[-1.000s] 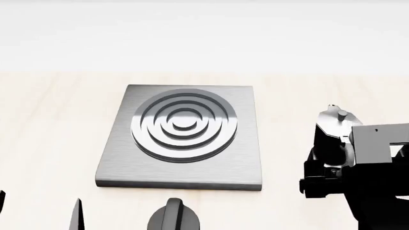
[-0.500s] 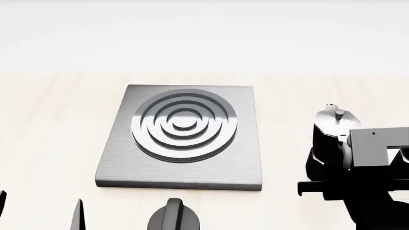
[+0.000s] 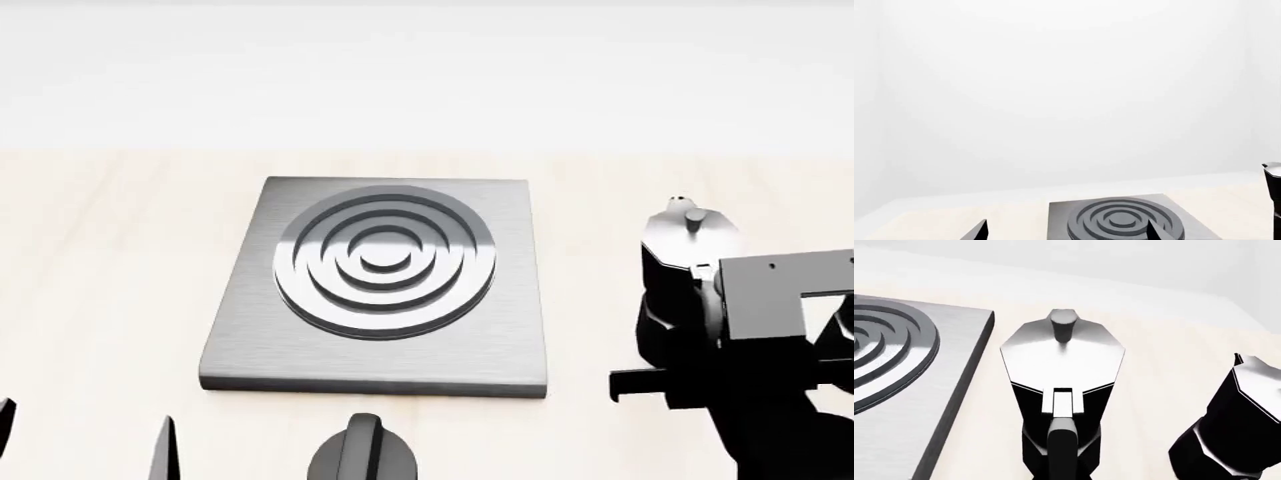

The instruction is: Put both moka pots on the stove.

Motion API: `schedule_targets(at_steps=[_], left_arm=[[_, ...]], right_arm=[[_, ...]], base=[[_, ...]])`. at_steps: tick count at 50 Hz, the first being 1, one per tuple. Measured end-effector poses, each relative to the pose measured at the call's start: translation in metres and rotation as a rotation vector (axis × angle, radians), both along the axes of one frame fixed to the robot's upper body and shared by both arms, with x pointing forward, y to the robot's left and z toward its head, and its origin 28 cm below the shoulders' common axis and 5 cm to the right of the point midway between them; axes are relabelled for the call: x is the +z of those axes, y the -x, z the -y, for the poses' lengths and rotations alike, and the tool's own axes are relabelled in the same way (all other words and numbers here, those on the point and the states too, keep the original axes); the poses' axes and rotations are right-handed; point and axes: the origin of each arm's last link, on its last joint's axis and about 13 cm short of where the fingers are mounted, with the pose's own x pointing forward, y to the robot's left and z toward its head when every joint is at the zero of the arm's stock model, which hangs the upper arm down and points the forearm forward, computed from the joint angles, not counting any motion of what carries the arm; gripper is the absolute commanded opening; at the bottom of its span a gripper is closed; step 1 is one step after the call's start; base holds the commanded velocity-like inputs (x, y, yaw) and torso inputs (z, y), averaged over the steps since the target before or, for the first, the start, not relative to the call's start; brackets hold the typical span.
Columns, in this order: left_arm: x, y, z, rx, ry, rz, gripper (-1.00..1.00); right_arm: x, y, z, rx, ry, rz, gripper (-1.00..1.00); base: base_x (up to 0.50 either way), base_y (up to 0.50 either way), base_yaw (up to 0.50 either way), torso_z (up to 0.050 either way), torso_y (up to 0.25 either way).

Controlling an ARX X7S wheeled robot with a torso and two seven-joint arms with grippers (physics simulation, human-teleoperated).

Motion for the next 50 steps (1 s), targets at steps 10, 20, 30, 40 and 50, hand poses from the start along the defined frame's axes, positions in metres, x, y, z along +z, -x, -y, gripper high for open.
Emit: schedule_targets(at_steps=[10,20,30,40,50], left_arm=[[0.000,0.000,0.000,0.000,0.000,-0.001,1.00],[0.000,0.000,0.000,0.000,-0.001,-0.002,1.00],[0.000,0.000,-0.001,0.002,0.000,-0.002,1.00],[0.000,0.000,-0.002,0.004,0.001,-0.002,1.00],[0.000,-0.001,-0.003,0.007,0.002,-0.002,1.00]], right_arm=[[0.022,0.005,-0.007,0.028,0.008,0.068,-1.00],[0.040,0.007,-0.015,0.054,0.004,0.129,-1.00],[0.059,0.003,-0.030,0.097,-0.003,0.180,-1.00],[0.073,-0.008,-0.044,0.138,-0.007,0.207,-1.00],[0.081,-0.021,-0.057,0.183,-0.012,0.225,-1.00]], base=[[0.00,0.00,0.00,0.000,0.000],[0.00,0.00,0.00,0.000,0.001],[0.00,0.00,0.00,0.000,0.001],[0.00,0.00,0.00,0.000,0.001],[0.00,0.00,0.00,0.000,0.001]])
